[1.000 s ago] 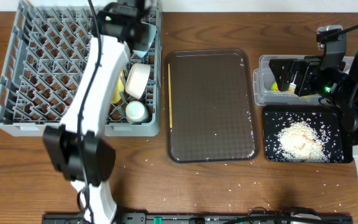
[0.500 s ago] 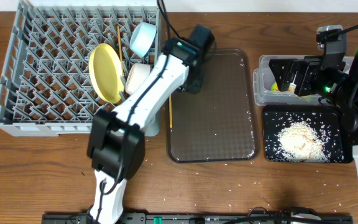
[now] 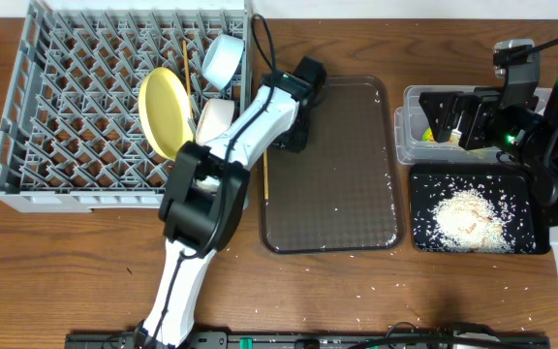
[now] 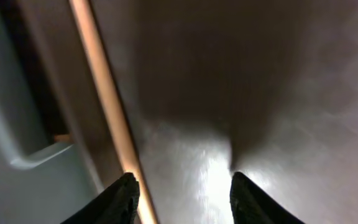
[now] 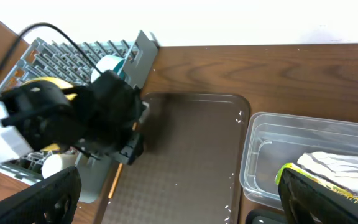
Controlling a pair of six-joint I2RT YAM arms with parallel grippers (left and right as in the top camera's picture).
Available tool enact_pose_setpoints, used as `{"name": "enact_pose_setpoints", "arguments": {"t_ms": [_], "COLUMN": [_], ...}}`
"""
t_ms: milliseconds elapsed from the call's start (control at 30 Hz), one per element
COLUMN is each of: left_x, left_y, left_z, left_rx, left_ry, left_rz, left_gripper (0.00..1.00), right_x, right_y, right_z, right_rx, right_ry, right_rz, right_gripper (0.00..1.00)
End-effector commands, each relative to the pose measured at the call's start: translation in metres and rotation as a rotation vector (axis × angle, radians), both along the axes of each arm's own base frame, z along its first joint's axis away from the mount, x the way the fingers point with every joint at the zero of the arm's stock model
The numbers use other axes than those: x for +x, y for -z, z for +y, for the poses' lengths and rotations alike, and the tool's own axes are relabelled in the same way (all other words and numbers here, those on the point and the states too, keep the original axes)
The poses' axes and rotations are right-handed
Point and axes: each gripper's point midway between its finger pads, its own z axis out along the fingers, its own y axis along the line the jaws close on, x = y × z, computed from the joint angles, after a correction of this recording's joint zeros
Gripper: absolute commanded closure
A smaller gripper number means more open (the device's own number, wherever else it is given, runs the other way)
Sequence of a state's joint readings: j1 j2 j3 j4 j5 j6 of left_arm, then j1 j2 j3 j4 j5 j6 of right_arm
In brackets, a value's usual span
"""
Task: Sort waste into correct bins and load items into the dishwasher
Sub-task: 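Return left gripper to tray and pinch second chopstick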
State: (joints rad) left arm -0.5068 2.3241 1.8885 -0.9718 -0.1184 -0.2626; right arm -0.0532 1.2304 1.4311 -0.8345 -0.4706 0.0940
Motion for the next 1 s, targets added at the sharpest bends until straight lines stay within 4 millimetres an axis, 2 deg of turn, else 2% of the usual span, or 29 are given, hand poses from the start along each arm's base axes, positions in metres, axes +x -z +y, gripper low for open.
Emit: {"name": "enact_pose_setpoints", "arguments": {"t_ms": [0, 533, 700, 900, 967], "left_x": [-0.001, -0.004, -0.004, -0.009, -0.011], "left_y": [0.014, 0.026, 0.03, 0.034, 0.035], "left_z": [0.007, 0.014, 0.016, 0.02, 0.02], "left_rx": [0.044, 0.08, 0.082, 0.0, -0.046], "left_ry": [-0.004, -0.026, -0.034, -0.071, -0.09], "left_rz": [0.012, 0.025, 0.033, 0.103, 0.131], "left_gripper": [0.5, 0.49, 0.46, 0.44, 0.41], "right_x": [0.001, 0.001, 0.001, 0.001, 0.001], "right_y": [-0.003, -0.003, -0.003, -0.003, -0.003], "right_z": [-0.002, -0.002, -0.002, -0.002, -0.002], "right_rx": [-0.012, -0.012, -0.012, -0.012, -0.012], "right_ry": [0.0, 0.0, 0.0, 0.0, 0.0], "right_rz": [-0.012, -0.012, -0.012, -0.012, -0.012], "right_gripper": [0.01, 0.01, 0.01, 0.01, 0.01]}}
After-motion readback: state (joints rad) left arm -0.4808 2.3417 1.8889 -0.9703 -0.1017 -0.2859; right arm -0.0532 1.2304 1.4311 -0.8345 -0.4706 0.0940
